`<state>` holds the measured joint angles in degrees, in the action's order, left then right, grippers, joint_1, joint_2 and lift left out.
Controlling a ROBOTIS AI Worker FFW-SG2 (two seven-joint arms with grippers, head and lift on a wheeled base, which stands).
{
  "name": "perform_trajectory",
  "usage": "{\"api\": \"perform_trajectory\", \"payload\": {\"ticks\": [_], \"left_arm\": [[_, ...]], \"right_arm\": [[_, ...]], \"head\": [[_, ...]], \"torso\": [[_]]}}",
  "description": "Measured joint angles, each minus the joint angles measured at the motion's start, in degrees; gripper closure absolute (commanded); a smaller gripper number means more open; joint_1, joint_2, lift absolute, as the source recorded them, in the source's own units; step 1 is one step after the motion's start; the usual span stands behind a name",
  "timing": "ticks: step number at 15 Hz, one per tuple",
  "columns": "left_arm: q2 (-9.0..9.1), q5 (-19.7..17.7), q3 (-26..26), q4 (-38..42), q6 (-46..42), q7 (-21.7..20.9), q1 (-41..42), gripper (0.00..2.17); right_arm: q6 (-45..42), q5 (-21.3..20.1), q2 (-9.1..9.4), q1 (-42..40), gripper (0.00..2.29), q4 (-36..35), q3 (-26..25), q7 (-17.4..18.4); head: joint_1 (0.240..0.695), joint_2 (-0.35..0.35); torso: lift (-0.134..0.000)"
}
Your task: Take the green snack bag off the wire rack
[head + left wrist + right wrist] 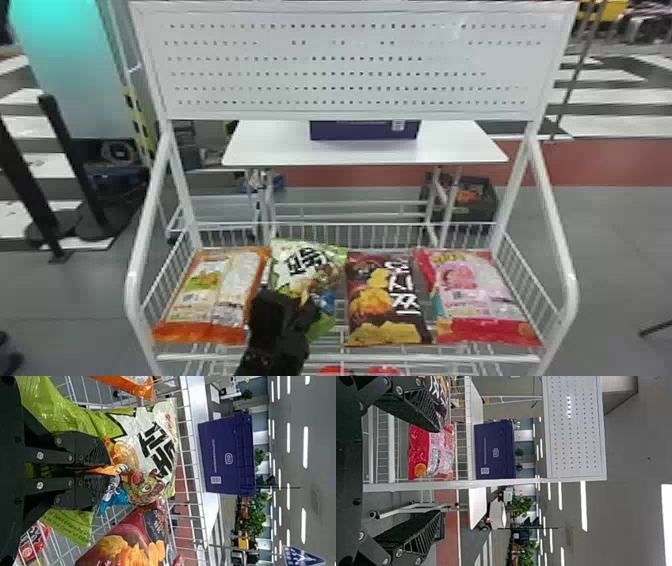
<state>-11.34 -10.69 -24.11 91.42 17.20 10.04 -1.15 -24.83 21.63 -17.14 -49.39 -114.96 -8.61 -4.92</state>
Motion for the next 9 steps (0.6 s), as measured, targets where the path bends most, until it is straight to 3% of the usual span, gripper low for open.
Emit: {"api": "perform_trajectory", "payload": {"ticks": [2, 4, 9], "left_arm": [[-0.77, -0.29, 0.67, 5.01, 0.00, 0.62, 2.57, 1.43], [-2.86, -1.15, 1.81, 11.74, -0.14, 1.46, 6.27, 1.43], [-10.22, -4.69, 10.65, 31.53, -3.42, 2.16, 23.39, 1.43]], "right_arm": [[-0.09, 0.00, 0.00, -0.03, 0.17, 0.00, 0.00, 0.00], [-0.17, -0.01, -0.02, -0.21, 0.17, -0.08, -0.04, 0.00], [-0.17, 0.00, -0.32, -0.53, 0.17, -0.48, -0.11, 0.01]], "head": [[0.499, 0.000], [0.499, 0.000], [0.499, 0.000]], "torso": [[0.000], [0.000], [0.000]]}}
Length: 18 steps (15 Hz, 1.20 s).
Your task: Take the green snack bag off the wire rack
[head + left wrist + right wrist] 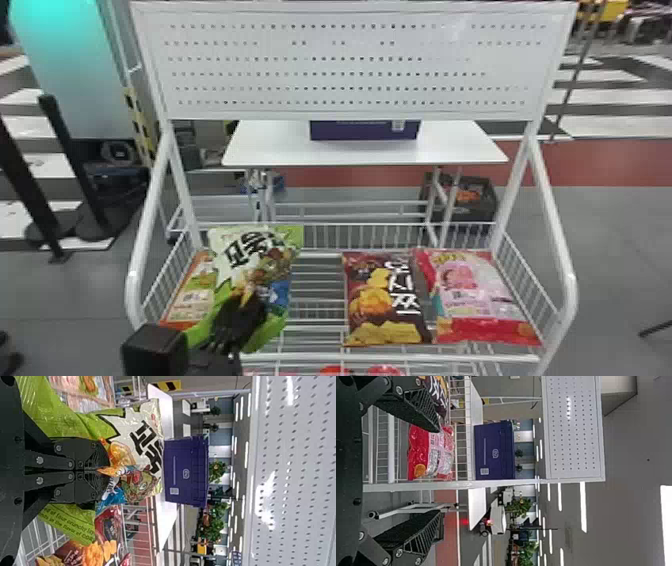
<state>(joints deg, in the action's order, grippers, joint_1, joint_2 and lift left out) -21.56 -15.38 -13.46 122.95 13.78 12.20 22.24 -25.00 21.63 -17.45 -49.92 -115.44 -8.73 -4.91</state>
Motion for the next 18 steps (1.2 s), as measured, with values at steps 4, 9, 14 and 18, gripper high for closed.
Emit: {"api": "perform_trajectory", "payload": {"ticks": [4, 9, 14, 18], "left_arm": [[-2.21, -0.83, 7.08, 5.65, -9.82, -1.05, 13.97, 1.43], [-2.85, -1.80, 13.33, 8.47, -28.74, -2.39, 29.19, 1.43], [-2.72, -1.01, 14.77, 6.08, -36.72, -2.53, 34.40, 1.43], [-2.70, -0.66, 15.03, 5.34, -39.39, -2.59, 35.62, 1.43]], "right_arm": [[0.00, 0.07, -0.11, 0.04, 0.17, -0.03, 0.30, -0.01], [0.00, 0.16, -0.38, -0.34, 0.17, 0.02, 0.26, 0.02], [0.00, 0.16, -0.39, 0.10, 0.17, 0.16, 0.76, 0.01], [0.00, 0.16, -0.33, 0.26, 0.17, 0.25, 0.90, -0.01]], "head": [[0.499, 0.000], [0.499, 0.000], [0.499, 0.000], [0.499, 0.000]], "torso": [[0.000], [0.000], [0.000], [0.000]]}}
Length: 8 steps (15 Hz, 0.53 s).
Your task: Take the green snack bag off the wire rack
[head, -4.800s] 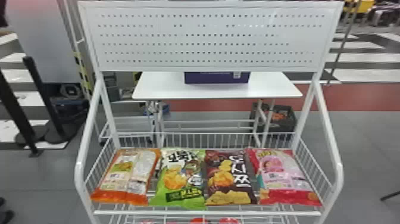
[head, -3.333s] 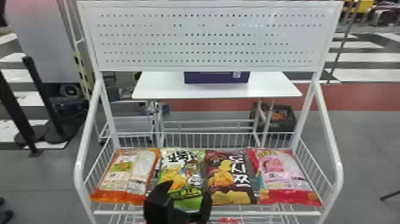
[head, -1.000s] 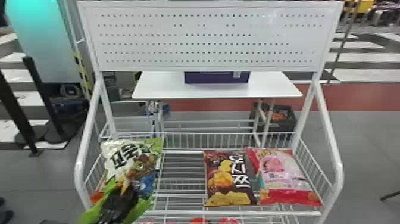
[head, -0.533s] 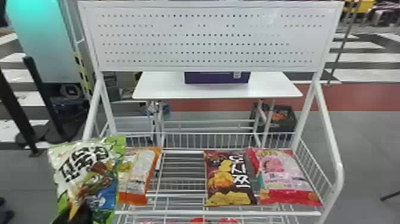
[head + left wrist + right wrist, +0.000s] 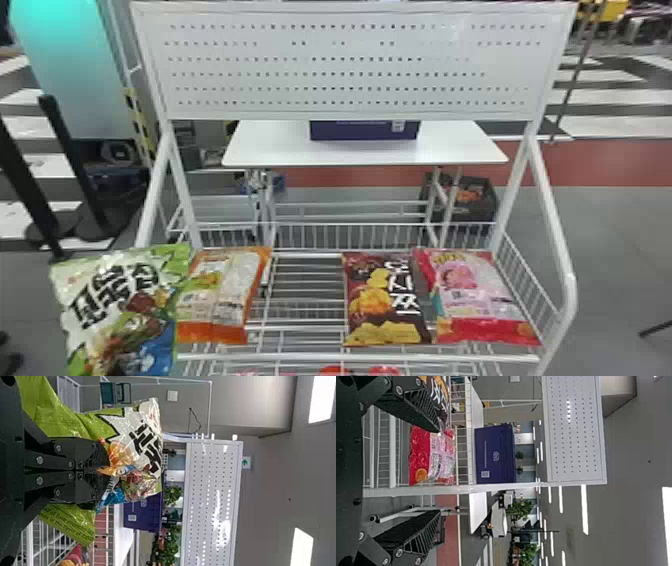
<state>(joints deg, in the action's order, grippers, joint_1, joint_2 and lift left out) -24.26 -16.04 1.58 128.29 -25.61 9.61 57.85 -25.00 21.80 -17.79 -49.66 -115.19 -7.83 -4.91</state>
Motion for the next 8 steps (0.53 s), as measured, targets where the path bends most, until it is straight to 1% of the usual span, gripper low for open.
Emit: {"api": "perform_trajectory", "payload": {"ticks": [8], "left_arm": [[0.09, 0.31, 0.00, -0.42, -0.09, -0.27, 0.13, 1.43]], "right_arm": [[-0.18, 0.00, 0.21, -0.19, 0.17, -0.25, 0.02, 0.00]], "head": [[0.499, 0.000]], "torso": [[0.000]]}}
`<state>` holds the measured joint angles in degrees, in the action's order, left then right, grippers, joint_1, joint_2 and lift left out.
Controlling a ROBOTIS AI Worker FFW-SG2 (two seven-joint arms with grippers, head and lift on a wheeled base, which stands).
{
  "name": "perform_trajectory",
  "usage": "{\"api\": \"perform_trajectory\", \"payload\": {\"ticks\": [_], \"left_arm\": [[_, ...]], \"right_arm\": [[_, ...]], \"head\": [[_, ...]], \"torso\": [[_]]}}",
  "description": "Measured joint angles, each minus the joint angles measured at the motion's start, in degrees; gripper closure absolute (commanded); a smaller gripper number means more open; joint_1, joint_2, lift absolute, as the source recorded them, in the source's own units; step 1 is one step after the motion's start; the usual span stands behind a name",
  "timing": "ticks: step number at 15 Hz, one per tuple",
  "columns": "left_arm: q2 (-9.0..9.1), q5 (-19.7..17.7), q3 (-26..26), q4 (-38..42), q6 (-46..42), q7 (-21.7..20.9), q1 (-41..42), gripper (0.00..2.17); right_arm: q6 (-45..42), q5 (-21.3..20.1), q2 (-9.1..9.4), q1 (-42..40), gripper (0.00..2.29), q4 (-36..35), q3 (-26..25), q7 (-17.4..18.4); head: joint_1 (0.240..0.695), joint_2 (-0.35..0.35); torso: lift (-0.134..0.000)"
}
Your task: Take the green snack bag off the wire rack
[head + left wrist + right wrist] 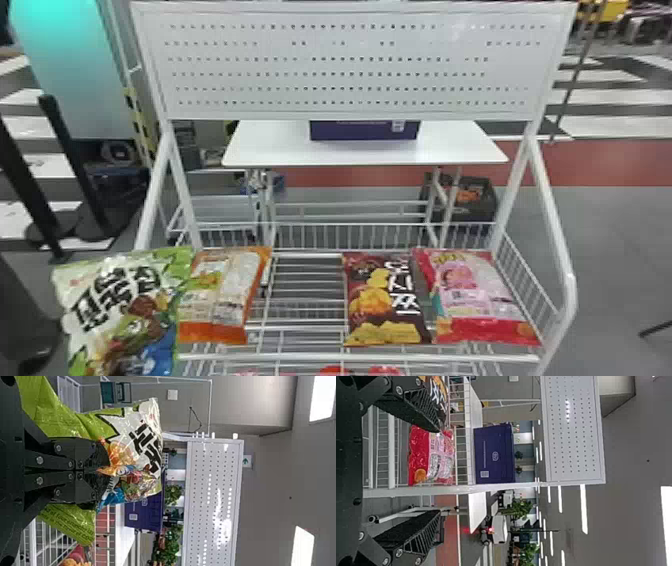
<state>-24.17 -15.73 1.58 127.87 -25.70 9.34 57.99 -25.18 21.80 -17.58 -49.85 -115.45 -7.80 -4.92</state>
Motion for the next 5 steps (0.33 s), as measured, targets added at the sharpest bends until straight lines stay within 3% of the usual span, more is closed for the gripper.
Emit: {"api": "perform_trajectory", "payload": {"ticks": [5], "left_arm": [[0.01, 0.00, 0.01, -0.08, 0.00, -0.03, 0.02, 1.43]], "right_arm": [[-0.17, 0.00, -0.07, -0.36, 0.17, -0.29, -0.01, 0.00]], "head": [[0.499, 0.000]], "torso": [[0.000]]}}
